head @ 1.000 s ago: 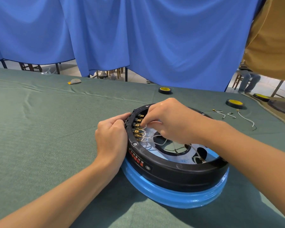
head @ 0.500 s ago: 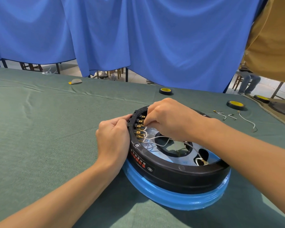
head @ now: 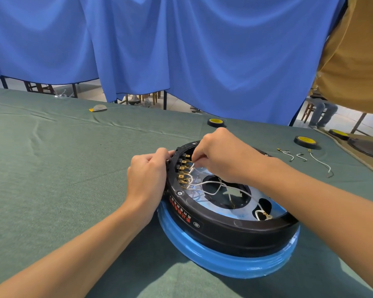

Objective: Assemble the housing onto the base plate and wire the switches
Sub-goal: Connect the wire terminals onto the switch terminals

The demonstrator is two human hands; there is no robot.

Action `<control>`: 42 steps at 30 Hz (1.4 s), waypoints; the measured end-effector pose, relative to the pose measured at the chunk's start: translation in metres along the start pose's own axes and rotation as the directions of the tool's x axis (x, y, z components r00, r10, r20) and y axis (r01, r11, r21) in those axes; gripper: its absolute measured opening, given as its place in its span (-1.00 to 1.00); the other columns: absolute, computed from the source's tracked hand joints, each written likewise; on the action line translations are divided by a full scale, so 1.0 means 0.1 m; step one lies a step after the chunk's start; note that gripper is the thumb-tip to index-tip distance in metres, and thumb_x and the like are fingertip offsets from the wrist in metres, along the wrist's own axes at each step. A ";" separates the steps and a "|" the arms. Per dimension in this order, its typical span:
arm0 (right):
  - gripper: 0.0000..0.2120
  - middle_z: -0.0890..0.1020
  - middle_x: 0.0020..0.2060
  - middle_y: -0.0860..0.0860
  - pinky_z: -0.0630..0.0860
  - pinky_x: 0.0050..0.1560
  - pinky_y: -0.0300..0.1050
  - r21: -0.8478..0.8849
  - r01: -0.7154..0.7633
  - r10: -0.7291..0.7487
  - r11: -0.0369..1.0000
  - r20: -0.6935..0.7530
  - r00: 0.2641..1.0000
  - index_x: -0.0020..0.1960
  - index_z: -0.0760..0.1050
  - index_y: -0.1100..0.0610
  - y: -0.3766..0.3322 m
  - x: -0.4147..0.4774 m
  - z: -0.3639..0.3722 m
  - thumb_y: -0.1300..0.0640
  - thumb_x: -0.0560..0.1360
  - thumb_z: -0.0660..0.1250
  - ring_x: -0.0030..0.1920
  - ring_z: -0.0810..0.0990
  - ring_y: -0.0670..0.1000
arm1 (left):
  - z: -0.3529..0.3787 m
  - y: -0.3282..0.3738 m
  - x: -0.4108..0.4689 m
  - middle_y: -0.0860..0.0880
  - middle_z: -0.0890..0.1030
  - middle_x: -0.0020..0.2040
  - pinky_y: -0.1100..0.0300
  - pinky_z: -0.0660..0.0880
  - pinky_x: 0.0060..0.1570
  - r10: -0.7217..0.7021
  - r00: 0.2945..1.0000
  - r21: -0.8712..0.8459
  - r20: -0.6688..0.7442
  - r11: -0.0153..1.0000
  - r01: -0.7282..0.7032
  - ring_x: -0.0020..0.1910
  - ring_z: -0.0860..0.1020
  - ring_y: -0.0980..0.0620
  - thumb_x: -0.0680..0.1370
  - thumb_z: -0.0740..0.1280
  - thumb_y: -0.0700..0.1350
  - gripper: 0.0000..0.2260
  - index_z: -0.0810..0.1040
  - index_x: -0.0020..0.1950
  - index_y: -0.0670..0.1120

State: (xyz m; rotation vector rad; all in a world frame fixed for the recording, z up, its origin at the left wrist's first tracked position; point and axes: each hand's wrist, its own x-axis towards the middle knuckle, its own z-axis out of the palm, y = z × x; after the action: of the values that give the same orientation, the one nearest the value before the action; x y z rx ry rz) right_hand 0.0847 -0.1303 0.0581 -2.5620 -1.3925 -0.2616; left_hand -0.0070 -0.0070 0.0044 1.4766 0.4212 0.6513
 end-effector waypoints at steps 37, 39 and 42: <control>-0.69 0.60 0.11 0.11 0.45 0.16 0.05 -0.049 -0.587 0.570 0.808 -0.185 0.800 0.15 0.63 0.05 1.66 -1.26 0.25 0.18 0.57 0.14 0.14 0.48 0.20 | 0.75 0.48 0.33 -0.06 0.48 0.39 0.01 0.41 0.17 -0.004 0.857 0.840 0.516 0.199 -0.505 0.29 0.46 -0.17 0.60 0.13 0.26 -0.47 0.24 0.51 0.06; -0.70 0.61 0.09 0.10 0.46 0.18 0.05 0.004 -0.588 0.578 0.809 -0.193 0.793 0.13 0.64 0.06 1.69 -1.28 0.25 0.20 0.56 0.16 0.14 0.49 0.18 | 0.91 0.45 0.31 -0.03 0.41 0.45 -0.04 0.36 0.25 -0.021 0.807 0.802 0.590 0.135 -0.582 0.38 0.39 -0.15 0.59 0.04 0.32 -0.42 0.18 0.54 0.08; -0.73 0.67 0.04 0.06 0.49 0.17 0.03 0.106 -0.591 0.597 0.800 -0.244 0.764 0.05 0.66 0.08 1.74 -1.28 0.25 0.22 0.53 0.21 0.12 0.56 0.13 | 0.96 0.36 0.30 0.05 0.23 0.55 -0.09 0.21 0.40 -0.076 0.759 0.763 0.646 0.020 -0.647 0.47 0.23 -0.15 0.56 -0.02 0.37 -0.39 0.04 0.58 0.20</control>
State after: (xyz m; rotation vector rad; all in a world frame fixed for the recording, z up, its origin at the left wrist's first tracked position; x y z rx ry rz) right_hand 0.1639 -0.3193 -0.0164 -2.6630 -0.4354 -0.4491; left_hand 0.0715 -0.0627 0.0508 3.1481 -0.0246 0.1068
